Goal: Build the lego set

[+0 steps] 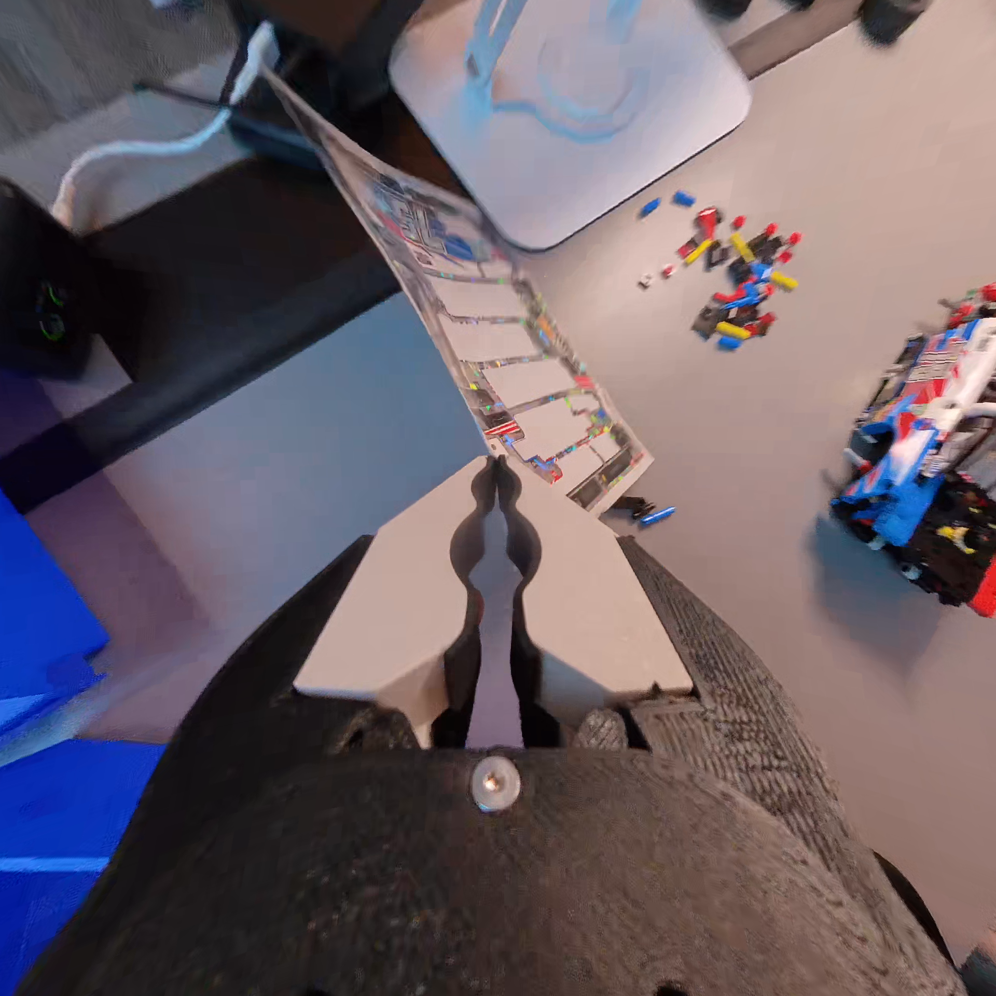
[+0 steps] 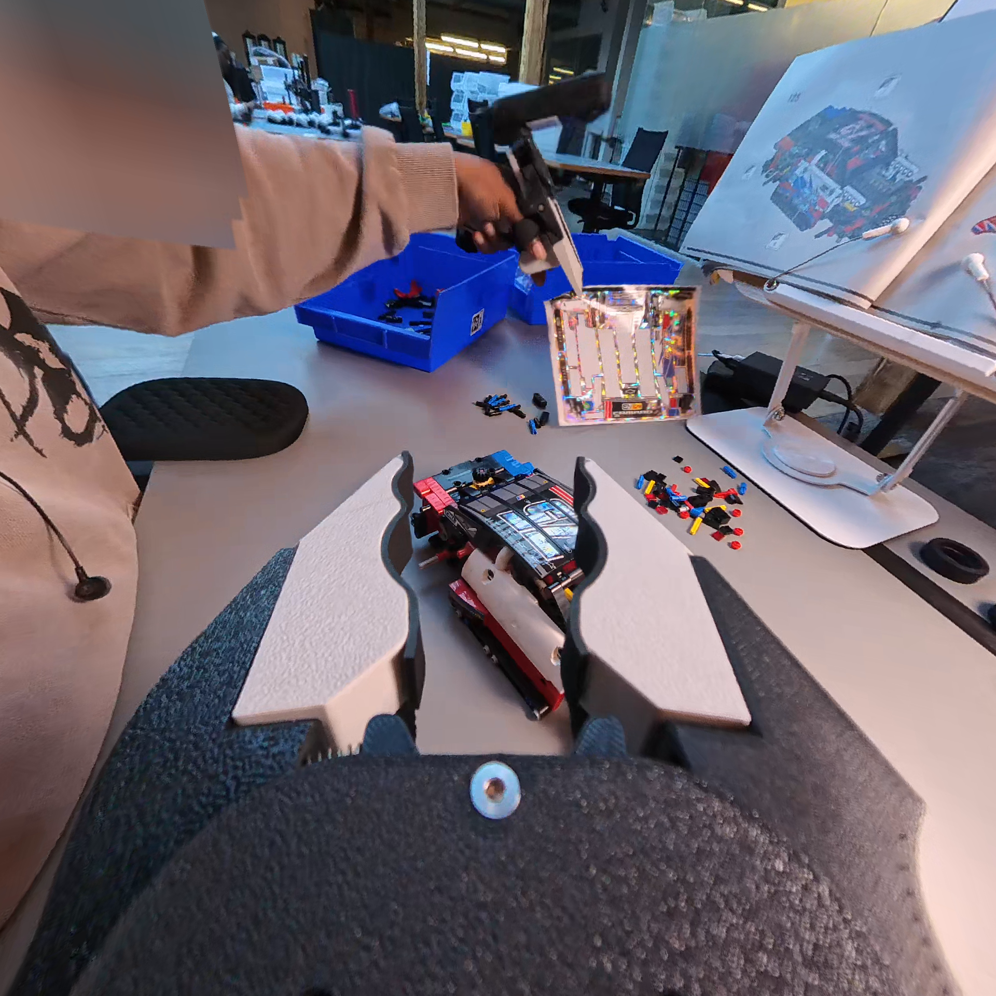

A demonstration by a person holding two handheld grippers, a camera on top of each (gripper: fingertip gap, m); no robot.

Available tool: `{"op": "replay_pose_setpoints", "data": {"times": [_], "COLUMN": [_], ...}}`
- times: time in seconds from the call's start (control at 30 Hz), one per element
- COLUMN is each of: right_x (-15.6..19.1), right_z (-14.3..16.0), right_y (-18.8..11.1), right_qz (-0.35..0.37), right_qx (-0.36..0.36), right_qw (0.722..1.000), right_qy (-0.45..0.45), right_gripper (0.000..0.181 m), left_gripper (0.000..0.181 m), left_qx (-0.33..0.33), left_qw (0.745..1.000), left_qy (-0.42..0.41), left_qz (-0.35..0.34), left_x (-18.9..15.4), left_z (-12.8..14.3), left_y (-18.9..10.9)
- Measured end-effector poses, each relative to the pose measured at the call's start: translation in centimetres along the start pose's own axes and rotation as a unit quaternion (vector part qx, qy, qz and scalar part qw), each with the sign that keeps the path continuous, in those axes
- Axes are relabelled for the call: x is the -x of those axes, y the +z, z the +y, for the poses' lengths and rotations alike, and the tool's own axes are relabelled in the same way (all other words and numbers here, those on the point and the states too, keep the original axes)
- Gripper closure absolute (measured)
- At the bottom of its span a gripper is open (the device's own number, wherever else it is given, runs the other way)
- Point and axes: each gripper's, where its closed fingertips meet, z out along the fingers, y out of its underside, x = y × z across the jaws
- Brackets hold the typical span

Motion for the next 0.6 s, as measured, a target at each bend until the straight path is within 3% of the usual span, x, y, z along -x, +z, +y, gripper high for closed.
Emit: {"op": "replay_pose_setpoints", "data": {"times": [0.2, 0.37, 0.5, 0.6], "right_x": [-0.9, -1.9, -1.7, -0.8], "right_z": [-1.0, -1.8, -2.3, -3.1], "right_y": [2.8, 6.6, 8.7, 9.2], "right_qz": [-0.001, -0.006, -0.075, -0.133], "right_qx": [-0.033, -0.08, -0.105, -0.123], "right_qw": [0.994, 0.971, 0.935, 0.903], "right_qy": [0.104, 0.224, 0.329, 0.39], "right_gripper": [0.122, 0.102, 0.083, 0.084], "left_gripper": [0.181, 0.181, 0.181, 0.181], "left_qx": [-0.162, -0.278, -0.336, -0.358], "left_qw": [0.98, 0.939, 0.899, 0.875], "left_qy": [0.101, 0.12, 0.116, 0.102], "left_qz": [0.054, 0.162, 0.256, 0.31], "left_x": [-10.9, -20.6, -26.3, -28.6], "left_z": [-2.4, -1.9, -0.4, 0.7], "left_y": [-7.6, -12.3, -14.2, -15.1]}}
